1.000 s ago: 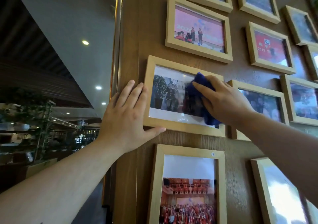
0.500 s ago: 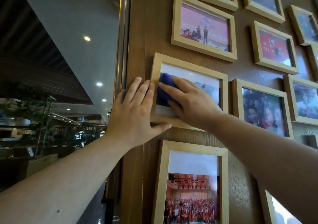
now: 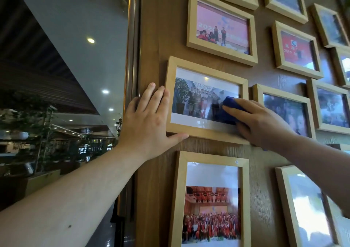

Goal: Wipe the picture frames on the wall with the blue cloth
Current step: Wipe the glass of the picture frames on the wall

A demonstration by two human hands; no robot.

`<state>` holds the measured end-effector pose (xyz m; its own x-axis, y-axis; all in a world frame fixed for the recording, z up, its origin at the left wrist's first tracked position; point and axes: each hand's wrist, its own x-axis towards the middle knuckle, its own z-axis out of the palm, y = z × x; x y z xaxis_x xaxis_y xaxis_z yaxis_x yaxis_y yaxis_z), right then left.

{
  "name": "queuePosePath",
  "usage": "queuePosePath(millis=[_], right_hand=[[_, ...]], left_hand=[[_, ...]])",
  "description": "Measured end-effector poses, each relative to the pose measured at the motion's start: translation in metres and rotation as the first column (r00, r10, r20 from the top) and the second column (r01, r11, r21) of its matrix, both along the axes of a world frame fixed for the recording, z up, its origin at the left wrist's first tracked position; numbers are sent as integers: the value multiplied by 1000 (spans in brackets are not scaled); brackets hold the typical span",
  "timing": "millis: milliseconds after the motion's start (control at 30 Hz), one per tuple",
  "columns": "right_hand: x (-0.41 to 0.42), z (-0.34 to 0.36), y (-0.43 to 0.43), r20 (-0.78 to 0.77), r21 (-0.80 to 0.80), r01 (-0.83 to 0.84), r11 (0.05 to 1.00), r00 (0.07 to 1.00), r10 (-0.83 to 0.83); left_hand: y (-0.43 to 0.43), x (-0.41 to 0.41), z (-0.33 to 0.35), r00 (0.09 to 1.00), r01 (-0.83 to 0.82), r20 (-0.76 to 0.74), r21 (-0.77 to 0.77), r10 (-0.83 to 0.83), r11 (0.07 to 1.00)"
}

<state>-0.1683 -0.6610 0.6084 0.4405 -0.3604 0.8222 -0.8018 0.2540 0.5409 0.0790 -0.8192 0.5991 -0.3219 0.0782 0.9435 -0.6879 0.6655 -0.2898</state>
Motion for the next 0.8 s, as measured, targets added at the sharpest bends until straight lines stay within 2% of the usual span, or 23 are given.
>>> queuePosePath(millis=[167, 333, 467, 633, 800], right_hand=[[55, -3, -30, -62, 93, -157, 983, 985, 163], [91, -3, -42, -135, 133, -161, 978, 975, 178], [75, -1, -27, -148, 169, -62, 984, 985, 87], [30, -8, 0, -84, 151, 58, 987, 995, -46], [1, -16, 32, -48, 171, 275, 946, 961, -271]], left_hand=[[0, 0, 0, 1000, 8, -2, 2, -8, 1000], [-1, 1, 1, 1000, 19, 6, -17, -19, 1000], [-1, 1, 1, 1000, 13, 5, -17, -13, 1000], [-2, 1, 1, 1000, 6, 18, -4, -6, 1000], [-1, 1, 1, 999, -1, 37, 18, 1, 1000]])
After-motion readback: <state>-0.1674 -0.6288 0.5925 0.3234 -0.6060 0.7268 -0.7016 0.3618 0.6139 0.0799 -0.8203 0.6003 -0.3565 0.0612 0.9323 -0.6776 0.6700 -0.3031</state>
